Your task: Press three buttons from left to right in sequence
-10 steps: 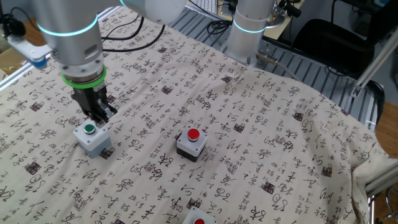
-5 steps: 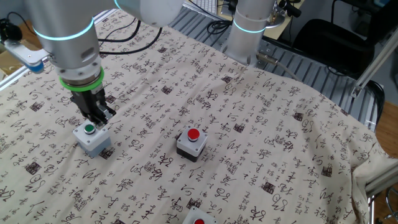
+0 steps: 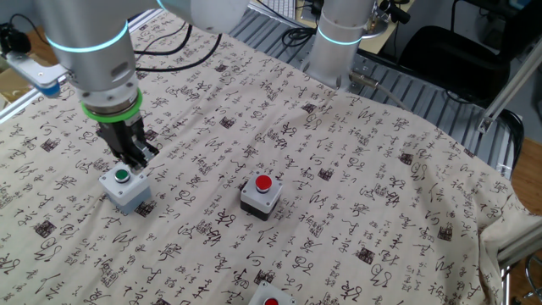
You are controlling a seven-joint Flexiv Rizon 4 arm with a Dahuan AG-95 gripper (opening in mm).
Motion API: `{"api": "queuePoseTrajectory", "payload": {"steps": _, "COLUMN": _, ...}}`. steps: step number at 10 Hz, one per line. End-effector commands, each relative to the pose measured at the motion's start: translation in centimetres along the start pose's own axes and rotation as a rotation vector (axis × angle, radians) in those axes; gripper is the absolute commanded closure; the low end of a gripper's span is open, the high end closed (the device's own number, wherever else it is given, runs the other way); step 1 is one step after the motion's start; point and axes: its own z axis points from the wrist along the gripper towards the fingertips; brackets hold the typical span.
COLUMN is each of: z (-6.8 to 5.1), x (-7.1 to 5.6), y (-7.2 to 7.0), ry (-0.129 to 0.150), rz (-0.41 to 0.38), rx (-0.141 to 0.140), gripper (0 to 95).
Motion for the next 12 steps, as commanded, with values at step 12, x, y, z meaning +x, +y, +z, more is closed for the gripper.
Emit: {"api": "queuePoseTrajectory", "payload": {"steps": 12, "z": -0.02, "x": 0.15, "y": 0.06, "ry": 0.000, "rz": 0.061, "rx": -0.014, "gripper": 95.0}}
